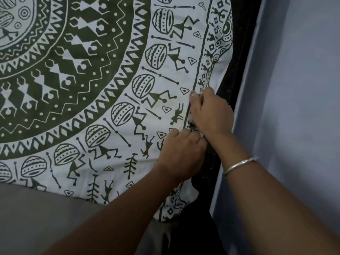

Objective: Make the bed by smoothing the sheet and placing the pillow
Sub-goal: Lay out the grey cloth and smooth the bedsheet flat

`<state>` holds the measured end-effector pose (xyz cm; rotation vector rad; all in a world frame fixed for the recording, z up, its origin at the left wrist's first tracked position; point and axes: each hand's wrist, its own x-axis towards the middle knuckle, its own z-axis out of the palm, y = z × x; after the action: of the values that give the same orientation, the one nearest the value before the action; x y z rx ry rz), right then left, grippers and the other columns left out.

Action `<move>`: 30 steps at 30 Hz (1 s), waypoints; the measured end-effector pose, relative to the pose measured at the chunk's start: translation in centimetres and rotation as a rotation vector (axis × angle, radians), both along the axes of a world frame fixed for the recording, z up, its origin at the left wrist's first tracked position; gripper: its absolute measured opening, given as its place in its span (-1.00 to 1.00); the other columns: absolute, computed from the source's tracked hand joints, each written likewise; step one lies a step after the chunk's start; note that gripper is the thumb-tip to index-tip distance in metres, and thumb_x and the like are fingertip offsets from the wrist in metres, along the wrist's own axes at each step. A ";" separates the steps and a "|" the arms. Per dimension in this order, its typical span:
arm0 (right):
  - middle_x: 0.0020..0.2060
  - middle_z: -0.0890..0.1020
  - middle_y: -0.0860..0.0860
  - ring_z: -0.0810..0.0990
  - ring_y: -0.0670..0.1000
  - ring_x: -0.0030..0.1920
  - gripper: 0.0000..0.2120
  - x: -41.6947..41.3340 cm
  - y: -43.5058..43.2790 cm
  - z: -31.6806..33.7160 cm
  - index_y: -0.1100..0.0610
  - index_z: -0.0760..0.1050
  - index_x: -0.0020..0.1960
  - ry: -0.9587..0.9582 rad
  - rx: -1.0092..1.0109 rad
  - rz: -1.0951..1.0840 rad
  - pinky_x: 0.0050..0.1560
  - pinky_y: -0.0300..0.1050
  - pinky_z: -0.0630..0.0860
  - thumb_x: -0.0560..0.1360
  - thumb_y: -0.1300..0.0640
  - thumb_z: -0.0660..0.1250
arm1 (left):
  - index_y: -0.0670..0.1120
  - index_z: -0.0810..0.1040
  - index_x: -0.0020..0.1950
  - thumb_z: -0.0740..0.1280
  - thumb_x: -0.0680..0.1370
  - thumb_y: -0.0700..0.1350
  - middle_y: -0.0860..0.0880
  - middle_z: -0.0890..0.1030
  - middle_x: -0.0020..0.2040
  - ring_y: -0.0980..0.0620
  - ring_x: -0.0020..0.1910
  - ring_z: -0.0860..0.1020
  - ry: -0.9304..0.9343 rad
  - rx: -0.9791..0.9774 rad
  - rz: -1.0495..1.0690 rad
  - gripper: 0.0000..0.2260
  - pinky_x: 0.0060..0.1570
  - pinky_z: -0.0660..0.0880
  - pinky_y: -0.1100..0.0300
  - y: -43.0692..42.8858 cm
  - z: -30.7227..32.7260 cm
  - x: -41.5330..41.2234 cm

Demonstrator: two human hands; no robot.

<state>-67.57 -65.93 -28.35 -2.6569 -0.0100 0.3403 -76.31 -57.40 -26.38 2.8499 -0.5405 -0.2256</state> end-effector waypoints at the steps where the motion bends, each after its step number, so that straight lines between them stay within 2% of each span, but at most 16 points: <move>1: -0.22 0.52 0.04 0.47 0.10 -0.25 -0.64 -0.3 0.1 0.0 0.12 0.33 -0.01 0.008 -0.015 0.029 -0.26 -0.08 0.30 0.60 -0.19 0.05 | -0.08 0.50 -0.30 0.34 0.37 -0.09 -0.04 0.50 -0.36 -0.03 -0.40 0.42 -0.017 0.004 0.029 -0.91 -0.31 0.17 0.16 0.4 -0.1 -0.2; 3: -0.19 0.55 0.10 0.51 0.16 -0.19 -0.61 -0.9 0.2 -0.4 0.15 0.33 0.05 0.076 -0.024 0.084 -0.22 -0.06 0.34 0.61 -0.19 0.04 | -0.07 0.53 -0.25 0.35 0.35 -0.10 -0.03 0.52 -0.33 -0.03 -0.37 0.43 -0.016 0.031 0.039 -0.94 -0.29 0.20 0.16 0.9 -0.6 -0.5; 5: -0.21 0.55 0.13 0.54 0.20 -0.14 -0.66 -1.2 0.0 -0.9 0.13 0.35 -0.01 0.106 0.012 0.082 -0.20 -0.05 0.35 0.64 -0.12 0.00 | -0.07 0.53 -0.21 0.31 0.35 -0.11 -0.03 0.54 -0.30 -0.02 -0.34 0.45 -0.001 0.011 -0.025 -0.93 -0.30 0.28 0.16 0.9 -1.1 -0.9; 8: -0.26 0.53 0.11 0.54 0.18 -0.17 -0.67 -0.6 -0.3 -1.0 0.13 0.39 -0.08 0.019 0.042 0.010 -0.24 -0.07 0.32 0.66 -0.05 0.00 | -0.09 0.54 -0.12 0.21 0.42 -0.08 -0.08 0.56 -0.16 -0.05 -0.25 0.48 0.008 -0.067 -0.049 -0.84 -0.23 0.37 0.11 0.7 -0.9 -1.1; 12: -0.20 0.57 0.13 0.53 0.17 -0.17 -0.73 1.3 -0.1 -0.8 0.10 0.35 -0.11 0.006 0.062 -0.036 -0.23 -0.07 0.33 0.64 -0.04 0.04 | -0.14 0.55 0.12 0.29 0.48 -0.10 -0.16 0.57 0.10 -0.13 0.01 0.54 -0.062 -0.077 0.202 -0.75 -0.02 0.44 0.01 1.3 -0.3 0.2; 14: -0.22 0.54 0.06 0.52 0.11 -0.19 -0.71 2.5 0.4 -0.6 0.11 0.34 -0.06 0.010 0.101 -0.065 -0.24 -0.08 0.34 0.62 -0.10 0.07 | -0.14 0.46 0.31 0.25 0.51 -0.04 -0.20 0.47 0.31 -0.19 0.28 0.44 -0.062 -0.008 0.290 -0.61 0.23 0.34 -0.14 2.3 -0.5 2.1; 16: -0.18 0.52 0.01 0.49 0.06 -0.20 -0.66 3.8 0.6 -0.6 0.14 0.33 0.06 0.008 0.119 -0.060 -0.23 -0.10 0.32 0.60 -0.15 0.10 | -0.10 0.20 0.50 0.16 0.56 0.06 -0.17 0.19 0.52 -0.22 0.49 0.14 0.049 0.108 0.281 -0.45 0.38 0.07 -0.26 3.2 -1.0 4.3; 18: -0.14 0.50 0.03 0.46 0.06 -0.19 -0.64 4.9 0.6 -0.8 0.15 0.29 0.16 0.013 0.057 -0.004 -0.24 -0.09 0.29 0.61 -0.14 0.09 | -0.07 -0.08 0.56 0.00 0.59 0.16 -0.10 -0.13 0.57 -0.19 0.53 -0.16 0.147 0.240 0.172 -0.39 0.42 -0.16 -0.29 3.7 -1.8 6.2; 19: -0.13 0.50 0.04 0.45 0.08 -0.19 -0.64 5.5 0.5 -0.9 0.16 0.27 0.19 0.014 0.014 0.014 -0.25 -0.08 0.29 0.62 -0.12 0.06 | -0.06 -0.16 0.56 -0.05 0.60 0.19 -0.07 -0.21 0.56 -0.18 0.52 -0.24 0.152 0.278 0.116 -0.38 0.41 -0.20 -0.29 3.9 -2.1 7.0; 22: -0.04 0.55 0.09 0.49 0.12 -0.14 -0.64 7.3 0.5 -0.9 0.17 0.26 0.26 -0.001 -0.036 -0.014 -0.25 -0.07 0.29 0.64 -0.08 0.00 | -0.06 -0.18 0.56 -0.09 0.60 0.21 -0.01 -0.21 0.56 -0.14 0.52 -0.26 0.128 0.269 0.021 -0.38 0.42 -0.22 -0.27 4.2 -1.9 9.7; 25: 0.17 0.49 0.17 0.51 0.15 0.06 -0.62 8.4 0.9 -0.2 0.19 0.28 0.31 -0.137 -0.077 -0.053 -0.20 -0.08 0.31 0.62 -0.04 0.07 | -0.08 -0.12 0.56 -0.03 0.61 0.16 -0.06 -0.15 0.57 -0.09 0.53 -0.20 0.057 0.222 0.059 -0.39 0.45 -0.23 -0.20 4.9 -0.8 11.9; 26: 0.20 0.47 0.19 0.49 0.17 0.11 -0.62 8.5 1.0 0.0 0.20 0.31 0.30 -0.248 -0.114 -0.020 -0.16 -0.08 0.33 0.61 -0.03 0.11 | -0.09 -0.10 0.56 -0.03 0.61 0.14 -0.09 -0.11 0.57 -0.11 0.53 -0.17 0.005 0.206 0.126 -0.41 0.45 -0.22 -0.19 5.3 -0.5 12.5; 28: 0.18 0.50 0.21 0.48 0.22 0.12 -0.62 8.5 1.8 0.2 0.23 0.41 0.26 -0.434 -0.140 0.209 -0.04 0.02 0.42 0.56 0.01 0.17 | -0.09 -0.04 0.56 -0.03 0.61 0.09 -0.13 -0.05 0.57 -0.16 0.53 -0.12 -0.063 0.183 0.296 -0.44 0.45 -0.19 -0.21 6.4 -0.3 13.4; 30: 0.26 0.50 0.18 0.46 0.24 0.22 -0.57 8.5 2.8 -0.3 0.21 0.42 0.33 -0.430 -0.147 0.524 0.14 0.15 0.43 0.54 0.02 0.15 | -0.05 -0.01 0.56 -0.03 0.62 0.05 -0.14 -0.03 0.57 -0.20 0.53 -0.10 -0.006 0.153 0.427 -0.48 0.44 -0.18 -0.24 7.5 -0.4 14.3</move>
<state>-59.09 -63.10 -28.69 -2.7853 -0.8531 -0.0824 -62.04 -49.90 -26.79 3.0249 0.0959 -0.1872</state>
